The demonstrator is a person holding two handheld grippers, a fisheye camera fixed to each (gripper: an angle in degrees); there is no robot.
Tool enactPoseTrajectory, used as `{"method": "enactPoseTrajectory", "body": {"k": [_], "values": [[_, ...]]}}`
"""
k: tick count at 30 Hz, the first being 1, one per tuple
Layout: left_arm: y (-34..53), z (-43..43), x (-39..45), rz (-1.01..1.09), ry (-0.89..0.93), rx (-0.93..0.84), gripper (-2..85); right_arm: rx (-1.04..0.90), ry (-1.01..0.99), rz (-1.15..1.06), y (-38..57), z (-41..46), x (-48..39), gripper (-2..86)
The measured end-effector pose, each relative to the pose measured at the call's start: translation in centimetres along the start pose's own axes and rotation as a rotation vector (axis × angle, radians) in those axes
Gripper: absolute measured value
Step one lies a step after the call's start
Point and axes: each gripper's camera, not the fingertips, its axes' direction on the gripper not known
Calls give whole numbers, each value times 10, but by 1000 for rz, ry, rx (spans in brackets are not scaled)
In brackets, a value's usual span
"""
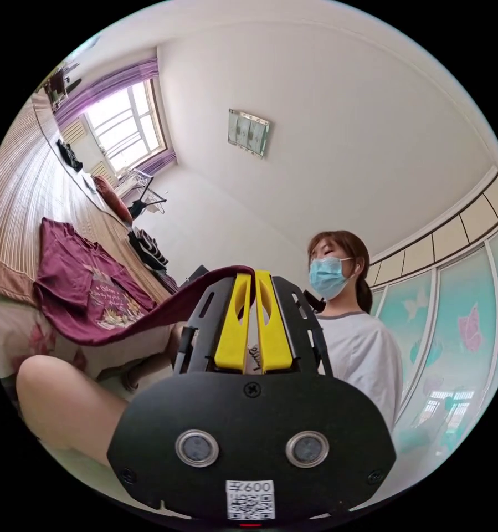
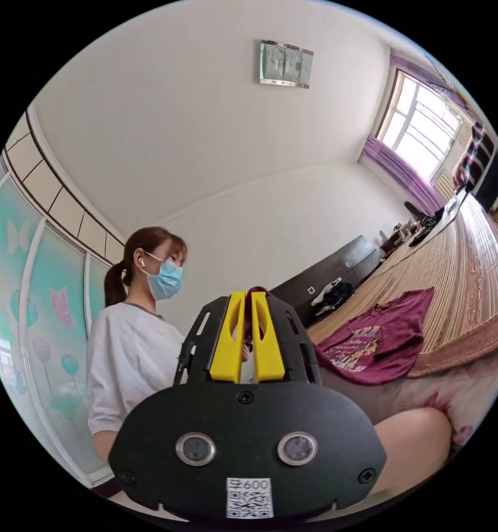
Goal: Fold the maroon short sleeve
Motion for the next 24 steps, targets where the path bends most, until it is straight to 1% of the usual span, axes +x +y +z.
{"method": "enactPoseTrajectory", "body": {"k": [3,5,6,8,9,11,13,14,15,17,19,22,24], "values": [[-42,7,-28,-75,-40,21,14,22,119,89,-39,12,46,-8],[-74,14,-50,-97,-43,25,13,75,183,219,-69,22,95,-8],[-98,20,-66,-93,-31,11,13,96,181,272,-75,24,110,-8],[-136,28,-98,-140,-26,7,13,165,94,433,-98,36,174,-8],[-160,31,-119,-174,-30,23,13,181,83,464,-104,39,191,-8],[-192,37,-148,-202,-44,44,13,247,93,586,-122,50,261,-8],[-226,45,-184,-215,-74,28,13,261,126,689,-135,58,316,-8],[-231,44,-195,-244,-98,35,13,244,166,744,-143,62,350,-8],[-237,43,-218,-328,-137,63,14,232,190,768,-147,65,364,-8],[-243,43,-247,-399,-160,93,14,172,291,822,-157,75,415,-8],[-249,40,-273,-459,-221,131,14,135,338,854,-159,84,450,-8],[-253,38,-292,-514,-244,172,15,133,310,915,-153,96,503,-8],[-257,39,-306,-544,-213,212,15,139,298,923,-152,102,527,-8]]}}
